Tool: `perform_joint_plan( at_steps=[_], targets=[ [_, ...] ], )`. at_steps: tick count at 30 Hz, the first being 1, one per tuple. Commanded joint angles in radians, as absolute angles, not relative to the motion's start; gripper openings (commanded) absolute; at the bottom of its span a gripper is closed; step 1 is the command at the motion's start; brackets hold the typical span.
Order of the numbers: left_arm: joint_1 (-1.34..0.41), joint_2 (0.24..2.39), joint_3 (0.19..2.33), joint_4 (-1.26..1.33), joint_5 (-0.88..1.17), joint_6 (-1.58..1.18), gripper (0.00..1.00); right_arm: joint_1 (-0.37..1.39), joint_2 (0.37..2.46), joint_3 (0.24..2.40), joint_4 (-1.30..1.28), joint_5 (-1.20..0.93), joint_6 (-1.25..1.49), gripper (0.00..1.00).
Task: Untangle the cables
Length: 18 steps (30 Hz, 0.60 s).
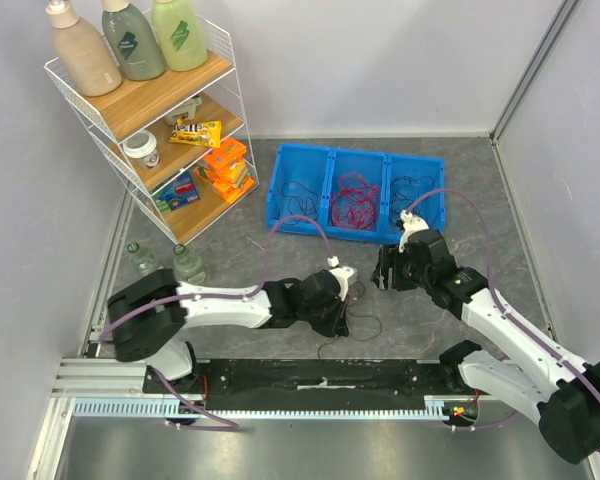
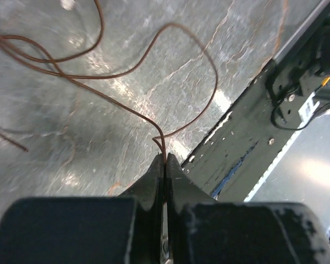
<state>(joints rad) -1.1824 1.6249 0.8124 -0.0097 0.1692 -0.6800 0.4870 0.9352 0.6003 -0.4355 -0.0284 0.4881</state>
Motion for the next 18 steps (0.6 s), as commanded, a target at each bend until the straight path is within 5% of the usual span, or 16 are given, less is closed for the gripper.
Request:
perform_joint_plan(
  at_steps=[1,13,18],
  targets=[
    [-1.183,1.393,0.775,-0.023,0.003,-0.649,0.02,0.488,0.960,0.555,-0.339,-0.139,0.515,0.75],
    [-1.180,1.161,0.690,-0.038,-0.113,-0.677,0.02,0.525,1.002,0.339,0.070,-0.481,0.793,0.81],
    [-1.178,1.115,0.690,-0.066,-0.136,-0.672,0.02,0.574,1.054,0.299,0.192,-0.506,0.870,0.61]
  ],
)
